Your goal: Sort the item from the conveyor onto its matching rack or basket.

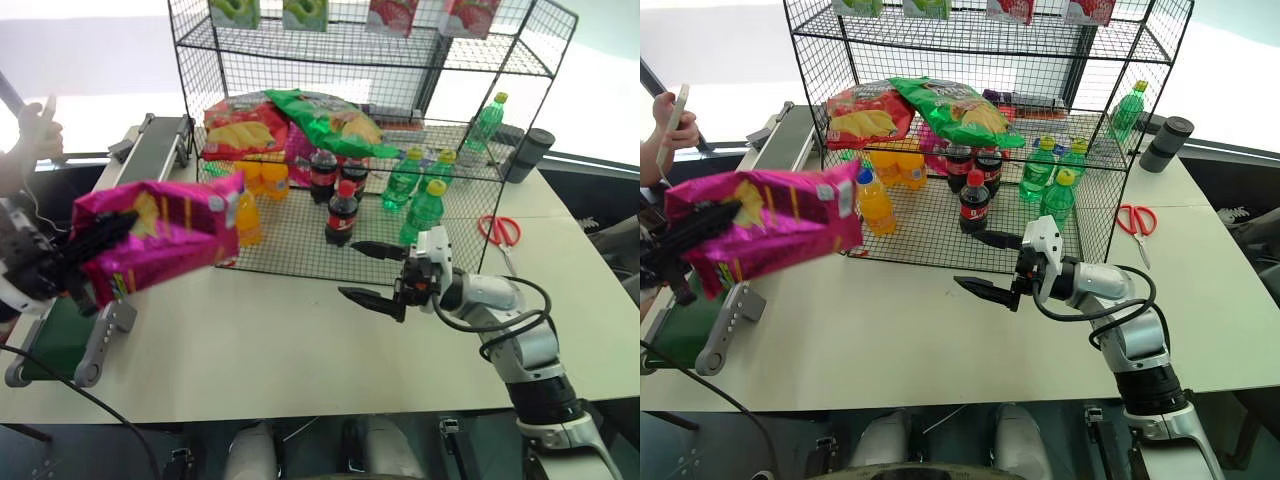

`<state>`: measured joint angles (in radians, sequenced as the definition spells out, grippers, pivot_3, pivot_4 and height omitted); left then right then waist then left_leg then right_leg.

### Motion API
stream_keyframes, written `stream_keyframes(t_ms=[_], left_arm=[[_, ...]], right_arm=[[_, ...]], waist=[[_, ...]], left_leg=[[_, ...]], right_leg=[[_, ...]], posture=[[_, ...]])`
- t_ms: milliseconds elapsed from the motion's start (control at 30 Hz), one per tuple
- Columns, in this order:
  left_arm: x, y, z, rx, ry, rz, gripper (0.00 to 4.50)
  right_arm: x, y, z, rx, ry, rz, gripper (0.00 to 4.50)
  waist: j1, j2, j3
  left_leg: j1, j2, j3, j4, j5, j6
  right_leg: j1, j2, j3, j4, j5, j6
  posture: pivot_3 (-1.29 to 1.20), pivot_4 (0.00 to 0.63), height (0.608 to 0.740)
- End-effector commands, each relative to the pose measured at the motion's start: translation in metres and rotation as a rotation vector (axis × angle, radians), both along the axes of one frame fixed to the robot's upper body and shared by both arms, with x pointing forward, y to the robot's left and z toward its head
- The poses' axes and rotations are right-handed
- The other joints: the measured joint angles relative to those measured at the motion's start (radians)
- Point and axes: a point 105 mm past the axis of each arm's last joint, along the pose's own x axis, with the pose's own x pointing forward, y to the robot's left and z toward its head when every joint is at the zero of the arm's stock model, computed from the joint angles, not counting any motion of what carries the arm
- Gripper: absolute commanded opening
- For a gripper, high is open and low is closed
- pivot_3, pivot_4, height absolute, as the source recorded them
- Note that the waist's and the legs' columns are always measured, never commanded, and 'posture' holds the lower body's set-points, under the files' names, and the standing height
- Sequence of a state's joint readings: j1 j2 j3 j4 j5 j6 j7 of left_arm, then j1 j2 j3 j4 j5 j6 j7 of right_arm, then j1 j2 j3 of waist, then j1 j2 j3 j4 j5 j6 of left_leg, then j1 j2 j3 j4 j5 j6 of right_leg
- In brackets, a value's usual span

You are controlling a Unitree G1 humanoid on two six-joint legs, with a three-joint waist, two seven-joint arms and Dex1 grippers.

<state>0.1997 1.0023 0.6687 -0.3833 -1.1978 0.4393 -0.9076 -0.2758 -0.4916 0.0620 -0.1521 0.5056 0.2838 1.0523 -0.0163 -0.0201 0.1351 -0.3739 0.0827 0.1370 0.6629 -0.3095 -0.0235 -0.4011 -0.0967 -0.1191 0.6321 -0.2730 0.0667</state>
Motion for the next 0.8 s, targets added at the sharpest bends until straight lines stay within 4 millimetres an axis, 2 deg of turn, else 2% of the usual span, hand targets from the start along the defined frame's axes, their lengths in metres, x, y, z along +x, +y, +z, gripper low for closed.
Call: stream_keyframes(t_ms=[33, 100, 167, 267, 333, 433, 600, 800], left_arm=[[-0.007, -0.017, 0.02, -0.1, 0.01, -0.104, 0.05], [-0.006, -0.029, 0.028, -0.185, 0.03, -0.166, 0.05], [-0.011, -0.041, 0.027, -0.234, 0.114, -0.247, 0.05], [-0.015, -0.05, 0.027, -0.327, 0.212, -0.343, 0.05], [-0.013, -0.053, 0.029, -0.364, 0.238, -0.381, 0.05], [-0.006, -0.061, 0.033, -0.408, 0.264, -0.444, 0.05], [0.003, -0.077, 0.032, -0.486, 0.312, -0.548, 0.05], [0.012, -0.082, 0.033, -0.565, 0.326, -0.588, 0.05]], right_arm=[[-0.015, -0.002, 0.003, 0.041, 0.081, 0.059, 4.5], [-0.025, -0.003, 0.002, 0.09, 0.208, 0.097, 4.5], [-0.036, -0.004, 0.001, 0.093, 0.312, 0.153, 4.5], [-0.034, 0.0, 0.003, 0.133, 0.404, 0.147, 4.5], [-0.027, 0.004, 0.004, 0.146, 0.4, 0.125, 4.5], [-0.024, 0.013, 0.017, 0.2, 0.385, 0.154, 4.5], [-0.037, 0.026, 0.04, 0.277, 0.425, 0.276, 4.5], [-0.044, 0.03, 0.046, 0.276, 0.425, 0.312, 4.5]], waist=[[0.001, 0.0, 0.0], [0.007, -0.001, 0.0], [0.005, -0.001, -0.001], [-0.002, -0.001, -0.001], [-0.003, -0.001, 0.0], [0.003, 0.0, 0.0], [0.006, -0.001, -0.001], [0.005, -0.001, -0.001]], left_leg=[[0.0, 0.0, 0.0, 0.0, 0.0, 0.0], [0.0, 0.0, -0.002, 0.0, 0.0, 0.0], [0.0, 0.0, -0.003, 0.0, 0.0, 0.0], [0.001, 0.0, -0.002, 0.0, 0.0, 0.0], [0.001, 0.0, -0.002, 0.0, 0.0, 0.001], [0.001, -0.001, -0.003, 0.0, 0.0, 0.0], [0.0, -0.002, -0.003, 0.001, 0.001, -0.002], [0.0, -0.003, -0.003, 0.0, 0.002, -0.003]], right_leg=[[0.0, 0.0, 0.0, 0.0, 0.0, 0.0], [0.001, 0.0, 0.0, 0.0, 0.0, 0.0], [0.002, 0.0, 0.0, -0.001, 0.0, 0.0], [0.003, -0.001, 0.001, -0.001, 0.0, 0.0], [0.002, 0.0, 0.001, -0.001, 0.0, -0.001], [0.002, 0.002, 0.001, 0.0, 0.0, -0.001], [0.003, 0.001, 0.001, -0.001, 0.0, -0.001], [0.003, 0.001, 0.001, -0.002, 0.0, -0.001]], posture=[[0.0, 0.15, 0.726], [0.0, 0.15, 0.726], [0.0, 0.15, 0.726], [0.0, 0.15, 0.726], [0.0, 0.15, 0.726], [0.0, 0.15, 0.726], [0.0, 0.15, 0.726], [0.0, 0.15, 0.726]])
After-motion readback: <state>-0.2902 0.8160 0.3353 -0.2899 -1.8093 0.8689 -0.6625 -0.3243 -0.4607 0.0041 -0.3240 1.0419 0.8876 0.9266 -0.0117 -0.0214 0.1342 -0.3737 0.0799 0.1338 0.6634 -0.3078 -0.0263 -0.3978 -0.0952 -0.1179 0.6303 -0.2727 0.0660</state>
